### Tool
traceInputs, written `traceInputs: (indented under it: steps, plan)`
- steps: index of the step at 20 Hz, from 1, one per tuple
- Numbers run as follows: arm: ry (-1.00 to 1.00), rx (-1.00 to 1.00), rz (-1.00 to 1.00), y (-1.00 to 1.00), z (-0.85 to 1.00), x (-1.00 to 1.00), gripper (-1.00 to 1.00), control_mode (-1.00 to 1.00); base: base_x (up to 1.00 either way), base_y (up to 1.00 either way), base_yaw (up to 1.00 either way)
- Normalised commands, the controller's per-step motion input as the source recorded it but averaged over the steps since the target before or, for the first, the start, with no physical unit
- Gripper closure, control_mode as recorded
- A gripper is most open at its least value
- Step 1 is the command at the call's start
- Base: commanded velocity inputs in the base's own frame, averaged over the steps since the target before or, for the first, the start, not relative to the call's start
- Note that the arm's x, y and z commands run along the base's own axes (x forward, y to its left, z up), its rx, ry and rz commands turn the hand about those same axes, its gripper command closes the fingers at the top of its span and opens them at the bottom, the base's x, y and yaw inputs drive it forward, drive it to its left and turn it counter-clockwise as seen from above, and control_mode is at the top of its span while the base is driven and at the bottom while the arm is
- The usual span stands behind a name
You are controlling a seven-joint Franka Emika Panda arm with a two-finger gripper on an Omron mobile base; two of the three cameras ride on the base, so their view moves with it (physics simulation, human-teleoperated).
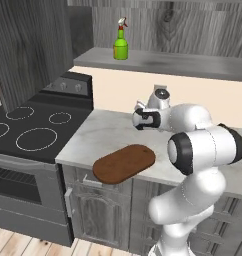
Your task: Move the cutting board and knife to the sink. Then move spray from the cabinet to the counter.
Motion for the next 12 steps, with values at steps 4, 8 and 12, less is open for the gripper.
traceInputs:
  steps: [4, 8, 12]
  plan:
    - [0.0, 0.0, 0.03, 0.0, 0.17, -0.51, -1.0, -1.0, 0.0, 0.0, 0.0]
    - [0.0, -0.03, 0.02, 0.07, 0.0, -0.57, -1.0, -1.0, 0.0, 0.0, 0.0]
    - [-0.01, 0.0, 0.01, 0.0, 0.07, -0.49, -1.0, -1.0, 0.0, 0.0, 0.0]
